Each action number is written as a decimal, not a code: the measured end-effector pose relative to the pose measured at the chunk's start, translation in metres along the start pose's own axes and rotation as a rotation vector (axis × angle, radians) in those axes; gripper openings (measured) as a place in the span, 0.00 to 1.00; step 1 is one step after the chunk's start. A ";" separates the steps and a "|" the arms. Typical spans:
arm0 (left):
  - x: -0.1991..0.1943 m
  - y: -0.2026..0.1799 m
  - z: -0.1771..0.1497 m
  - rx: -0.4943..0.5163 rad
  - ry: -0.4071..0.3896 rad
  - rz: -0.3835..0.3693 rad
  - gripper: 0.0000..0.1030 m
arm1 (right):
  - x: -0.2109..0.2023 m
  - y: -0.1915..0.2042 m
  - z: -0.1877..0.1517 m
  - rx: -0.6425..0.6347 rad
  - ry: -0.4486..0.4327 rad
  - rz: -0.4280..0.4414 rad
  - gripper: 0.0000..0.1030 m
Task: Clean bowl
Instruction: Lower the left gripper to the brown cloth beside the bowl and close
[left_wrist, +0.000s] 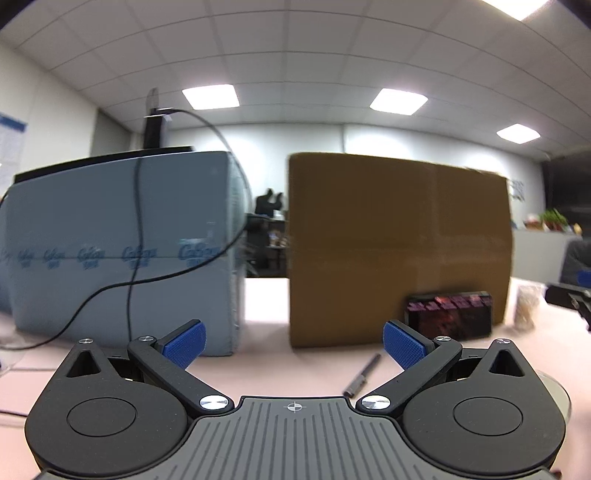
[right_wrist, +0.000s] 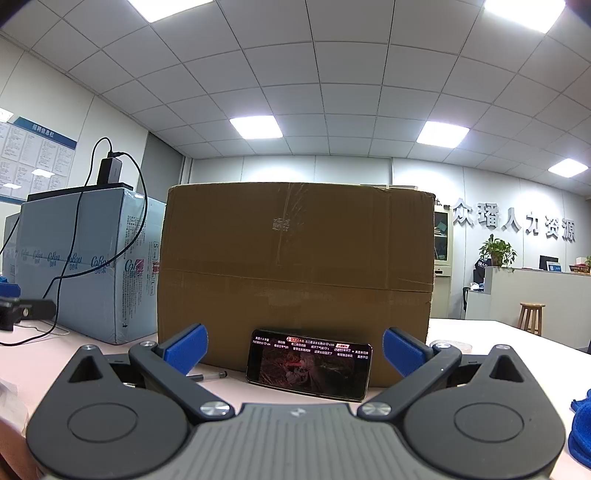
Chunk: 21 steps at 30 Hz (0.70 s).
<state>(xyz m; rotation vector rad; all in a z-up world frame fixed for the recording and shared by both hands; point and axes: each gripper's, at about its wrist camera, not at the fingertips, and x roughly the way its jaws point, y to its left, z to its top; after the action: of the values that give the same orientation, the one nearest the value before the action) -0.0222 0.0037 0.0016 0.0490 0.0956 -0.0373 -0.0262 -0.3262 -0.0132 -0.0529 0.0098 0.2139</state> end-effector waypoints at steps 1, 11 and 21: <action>-0.002 -0.002 0.000 0.025 0.004 -0.017 0.97 | 0.000 0.000 0.000 0.002 0.001 0.002 1.00; -0.018 -0.015 -0.005 0.110 0.182 -0.331 0.92 | 0.001 -0.001 0.001 0.010 0.009 0.010 1.00; -0.036 -0.039 -0.015 0.190 0.324 -0.494 0.83 | 0.002 0.001 0.001 0.007 0.009 0.009 1.00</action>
<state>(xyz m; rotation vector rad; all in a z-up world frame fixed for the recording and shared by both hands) -0.0607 -0.0334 -0.0122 0.2206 0.4270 -0.5338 -0.0241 -0.3251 -0.0122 -0.0473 0.0195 0.2224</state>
